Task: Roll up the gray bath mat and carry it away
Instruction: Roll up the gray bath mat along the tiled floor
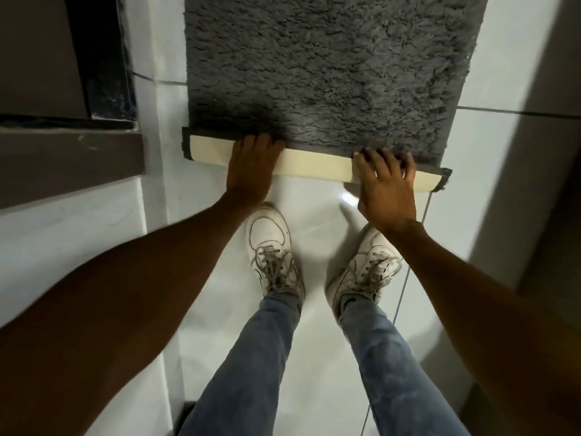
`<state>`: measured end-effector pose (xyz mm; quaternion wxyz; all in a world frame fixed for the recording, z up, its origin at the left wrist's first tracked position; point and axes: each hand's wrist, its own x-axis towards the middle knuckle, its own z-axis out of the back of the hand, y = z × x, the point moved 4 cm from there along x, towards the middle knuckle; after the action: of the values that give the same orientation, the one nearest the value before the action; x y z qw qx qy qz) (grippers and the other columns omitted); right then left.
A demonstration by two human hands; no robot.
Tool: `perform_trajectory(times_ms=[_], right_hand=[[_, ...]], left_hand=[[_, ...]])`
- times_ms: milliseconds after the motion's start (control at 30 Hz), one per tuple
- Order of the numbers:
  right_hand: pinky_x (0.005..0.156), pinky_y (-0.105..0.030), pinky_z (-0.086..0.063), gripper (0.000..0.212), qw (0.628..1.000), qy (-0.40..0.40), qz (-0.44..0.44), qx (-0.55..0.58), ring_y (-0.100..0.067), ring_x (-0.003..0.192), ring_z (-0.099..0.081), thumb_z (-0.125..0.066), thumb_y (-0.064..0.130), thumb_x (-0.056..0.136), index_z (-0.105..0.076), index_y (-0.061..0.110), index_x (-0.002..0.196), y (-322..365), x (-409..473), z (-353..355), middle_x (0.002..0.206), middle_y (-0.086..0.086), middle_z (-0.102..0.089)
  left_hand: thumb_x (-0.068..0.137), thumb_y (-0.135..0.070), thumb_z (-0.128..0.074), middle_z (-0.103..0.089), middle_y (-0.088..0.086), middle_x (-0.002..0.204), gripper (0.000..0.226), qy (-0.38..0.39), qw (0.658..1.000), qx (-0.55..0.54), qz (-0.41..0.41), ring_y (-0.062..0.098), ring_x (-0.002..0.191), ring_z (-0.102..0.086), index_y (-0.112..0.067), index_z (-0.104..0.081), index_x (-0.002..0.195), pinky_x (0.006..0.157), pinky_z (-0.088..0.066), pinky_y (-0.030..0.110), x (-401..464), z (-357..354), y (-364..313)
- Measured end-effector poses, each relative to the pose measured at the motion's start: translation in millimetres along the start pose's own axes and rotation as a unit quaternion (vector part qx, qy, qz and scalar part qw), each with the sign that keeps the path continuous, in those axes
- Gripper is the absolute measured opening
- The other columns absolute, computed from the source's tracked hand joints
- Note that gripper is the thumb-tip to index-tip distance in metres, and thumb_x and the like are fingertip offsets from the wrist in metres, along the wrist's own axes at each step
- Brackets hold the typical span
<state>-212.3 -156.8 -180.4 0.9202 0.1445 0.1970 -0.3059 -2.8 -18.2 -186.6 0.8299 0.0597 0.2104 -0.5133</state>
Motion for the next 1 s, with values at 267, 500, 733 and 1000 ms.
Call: perform_trajectory(times_ms=[267,500,733,1000], right_hand=[[0.107,-0.058,-0.039,0.059,0.999,0.012,0.013,-0.033,-0.043,0.127,-0.053,-0.066,0.019,0.094,-0.049,0.023,0.150,-10.6,12.6,-6.1,0.139,-0.016,-0.058],[0.101,-0.054,-0.040,0.041,0.993,0.081,0.025,0.079,-0.040,0.113,-0.059,-0.061,0.017,0.095,-0.059,0.016,0.135,-26.8,11.3,-3.5,0.122,-0.015,-0.067],[0.110,-0.062,-0.031,0.045,1.000,-0.007,-0.009,0.017,-0.040,0.125,-0.052,-0.041,0.032,0.094,-0.054,0.013,0.133,-26.5,21.2,3.3,0.137,-0.015,-0.061],[0.122,-0.072,-0.009,0.071,0.999,0.033,-0.007,-0.006,-0.040,0.160,-0.003,-0.020,0.060,0.105,-0.004,0.028,0.166,26.9,-11.0,-41.4,0.174,-0.015,-0.002]], left_hand=[[0.094,-0.054,-0.059,-0.053,0.015,0.141,0.060,0.020,0.999,0.034,-0.025,0.038,0.132,-0.049,-0.017,-0.046,0.139,0.116,-0.029,0.069,-4.6,-20.2,12.3],[0.103,-0.052,-0.052,-0.064,0.015,0.120,0.049,0.073,0.993,0.009,-0.093,0.037,0.105,-0.060,-0.010,-0.055,0.128,0.094,-0.047,0.049,4.1,-11.3,8.1],[0.102,-0.055,-0.040,-0.057,0.019,0.124,0.052,0.023,0.998,0.043,-0.047,0.037,0.112,-0.053,-0.009,-0.054,0.122,0.099,-0.040,0.049,24.8,-13.2,8.1],[0.094,-0.035,-0.062,-0.064,0.014,0.132,0.038,-0.203,0.977,0.009,0.069,0.032,0.126,-0.049,-0.017,-0.064,0.128,0.104,-0.044,0.053,3.7,-20.6,-18.3]])
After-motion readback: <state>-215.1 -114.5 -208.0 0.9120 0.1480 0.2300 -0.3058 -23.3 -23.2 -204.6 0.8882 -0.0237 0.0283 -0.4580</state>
